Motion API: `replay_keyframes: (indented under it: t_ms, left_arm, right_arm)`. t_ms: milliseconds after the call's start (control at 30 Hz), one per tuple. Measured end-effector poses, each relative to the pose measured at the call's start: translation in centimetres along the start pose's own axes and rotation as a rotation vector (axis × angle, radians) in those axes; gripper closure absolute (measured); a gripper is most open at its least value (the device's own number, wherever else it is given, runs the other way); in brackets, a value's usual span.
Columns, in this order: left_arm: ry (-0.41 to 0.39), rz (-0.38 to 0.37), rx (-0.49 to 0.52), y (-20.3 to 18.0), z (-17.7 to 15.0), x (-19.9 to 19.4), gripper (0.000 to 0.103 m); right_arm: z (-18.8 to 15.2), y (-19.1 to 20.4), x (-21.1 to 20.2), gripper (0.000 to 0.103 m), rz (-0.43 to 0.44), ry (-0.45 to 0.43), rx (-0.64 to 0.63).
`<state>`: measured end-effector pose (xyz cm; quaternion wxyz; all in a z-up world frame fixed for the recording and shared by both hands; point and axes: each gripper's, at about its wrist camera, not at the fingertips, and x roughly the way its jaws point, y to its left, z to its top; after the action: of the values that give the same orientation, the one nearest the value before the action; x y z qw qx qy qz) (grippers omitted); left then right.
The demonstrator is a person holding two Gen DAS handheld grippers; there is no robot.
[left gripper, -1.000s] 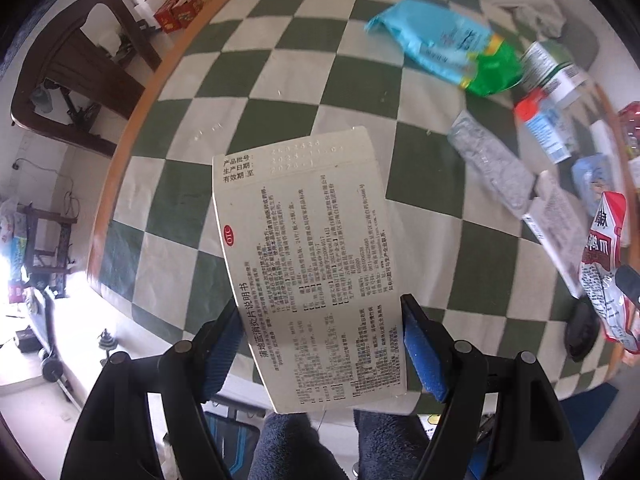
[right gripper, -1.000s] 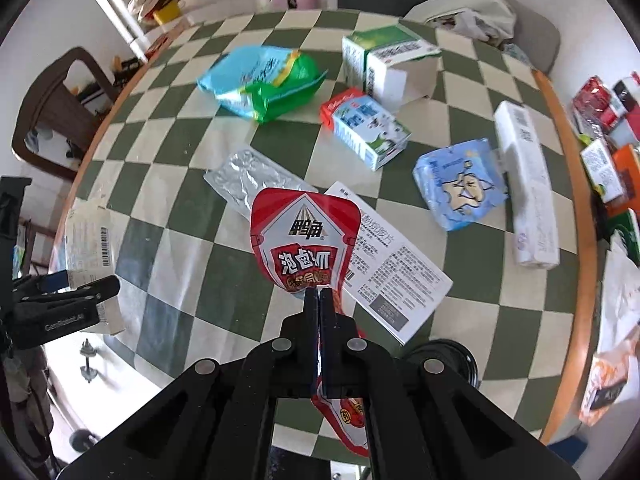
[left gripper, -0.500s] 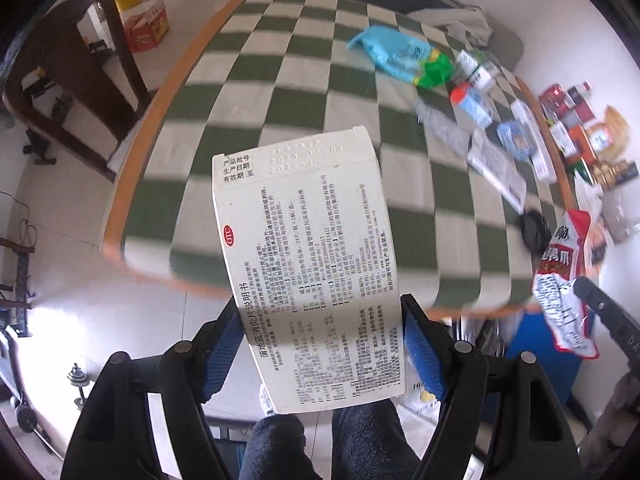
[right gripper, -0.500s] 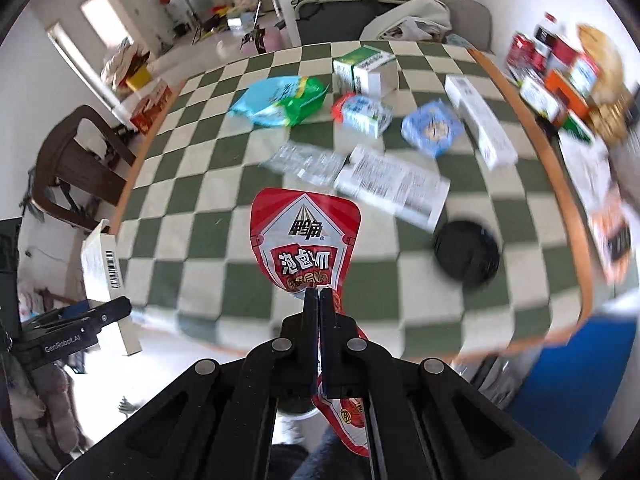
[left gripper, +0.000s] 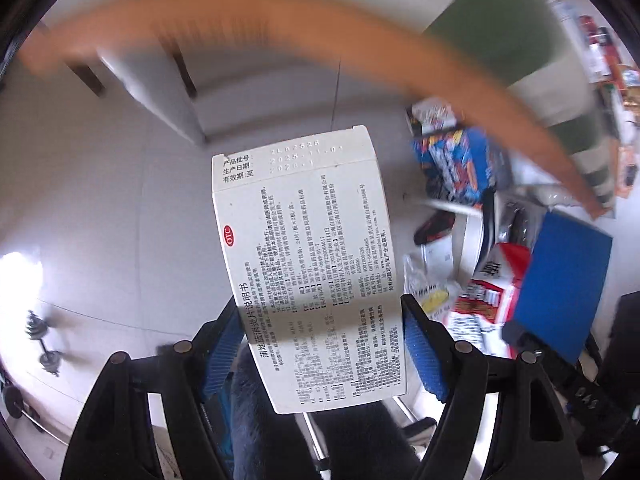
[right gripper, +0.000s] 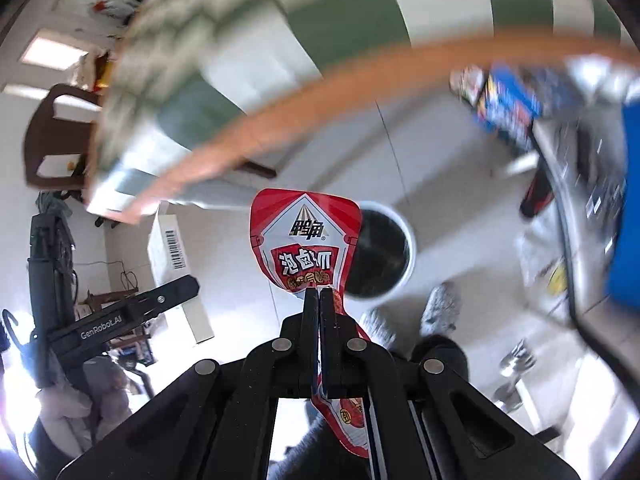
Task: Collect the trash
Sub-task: 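Open both tools over the bin, dropping the box and wrapper inside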
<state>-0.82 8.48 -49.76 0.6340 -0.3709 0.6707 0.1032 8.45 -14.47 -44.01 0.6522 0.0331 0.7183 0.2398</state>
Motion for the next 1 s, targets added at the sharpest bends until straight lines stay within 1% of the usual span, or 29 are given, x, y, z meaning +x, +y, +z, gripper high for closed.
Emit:
replay_keyframes:
  t_ms: [33,100,133,167,233,267,300,367,400,433,467,500,533,567,600,633,667,700,733,800,833,900,1000]
  left_arm:
    - [0.022,-0.006,-0.008,0.4,0.6,2.0,0.029]
    - [0.054,-0.018,-0.013,1.2,2.0,6.0,0.029]
    - [0.079,-0.026,-0.016,1.7,2.9,8.6,0.028]
    - [0.096,-0.026,-0.019,2.0,3.4,10.2,0.028]
    - [0.124,-0.009,-0.011,2.6,4.5,13.5,0.027]
    - [0.126,0.009,0.007,2.8,5.1,15.1,0.027]
    - [0.12,0.033,0.022,2.9,5.3,16.0,0.023]
    - [0.091,0.075,0.036,3.5,6.1,17.8,0.002]
    - [0.077,0.088,0.036,3.8,6.3,18.5,0.0]
    - [0.072,0.094,0.036,4.2,6.3,19.0,0.0]
    - [0.073,0.109,0.034,4.6,6.3,19.6,0.0]
    - [0.07,0.129,0.036,5.1,6.1,19.8,0.0]
    - [0.055,0.155,0.039,5.6,5.9,19.8,0.0]
    - [0.033,0.196,0.045,5.8,5.5,19.7,0.0]
    - [0.02,0.217,0.053,6.0,5.2,19.6,0.0]
    - [0.002,0.242,0.063,6.0,4.7,19.4,0.0]
    - [-0.018,0.272,0.072,6.1,4.2,19.1,0.0]
    - [-0.031,0.305,0.082,6.2,3.9,19.0,0.0]
    - [-0.044,0.347,0.094,6.0,3.4,18.6,0.0]
    - [-0.055,0.385,0.102,5.9,2.8,18.1,0.0]
    - [-0.065,0.405,0.101,5.8,2.3,17.4,0.0]
    - [-0.067,0.406,0.099,5.5,1.7,16.8,0.0]
    - [-0.084,0.41,0.097,5.0,0.7,14.9,0.0]
  right_arm:
    - [-0.1,-0.9,1.6,0.103,0.013,0.011,0.027]
    - [-0.3,-3.5,6.5,0.103,0.043,0.031,0.092]
    - [-0.2,-4.3,8.1,0.103,0.057,0.037,0.113]
    - [-0.1,-5.5,10.7,0.103,0.08,0.051,0.144]
    - [0.7,-7.6,15.5,0.103,0.118,0.075,0.206]
    - [0.9,-8.5,17.5,0.103,0.133,0.086,0.224]
    - [1.1,-9.3,19.4,0.103,0.133,0.091,0.247]
    - [1.7,-11.0,23.5,0.1,0.144,0.111,0.279]
    - [2.0,-11.8,25.7,0.099,0.149,0.137,0.29]
    - [2.2,-12.3,27.0,0.093,0.147,0.15,0.294]
    - [2.3,-12.9,28.4,0.079,0.139,0.159,0.291]
    - [2.5,-13.3,29.6,0.068,0.114,0.165,0.274]
    - [2.5,-13.8,30.3,0.048,0.087,0.166,0.259]
    - [2.5,-13.9,30.8,0.037,0.056,0.167,0.239]
    - [2.5,-13.8,31.2,0.034,0.007,0.167,0.199]
    - [2.8,-13.5,31.5,0.023,-0.028,0.166,0.17]
    - [2.8,-13.1,31.6,0.008,-0.1,0.164,0.115]
    - [2.7,-12.5,31.5,0.003,-0.18,0.152,0.052]
    - [2.8,-12.1,31.3,0.0,-0.222,0.141,0.012]
    - [2.6,-11.1,30.9,0.0,-0.302,0.123,-0.06]
    - [2.5,-10.7,30.8,0.0,-0.32,0.116,-0.077]
    - [2.1,-10.0,30.3,0.0,-0.352,0.105,-0.105]
    - [1.6,-8.9,28.8,0.0,-0.364,0.095,-0.126]
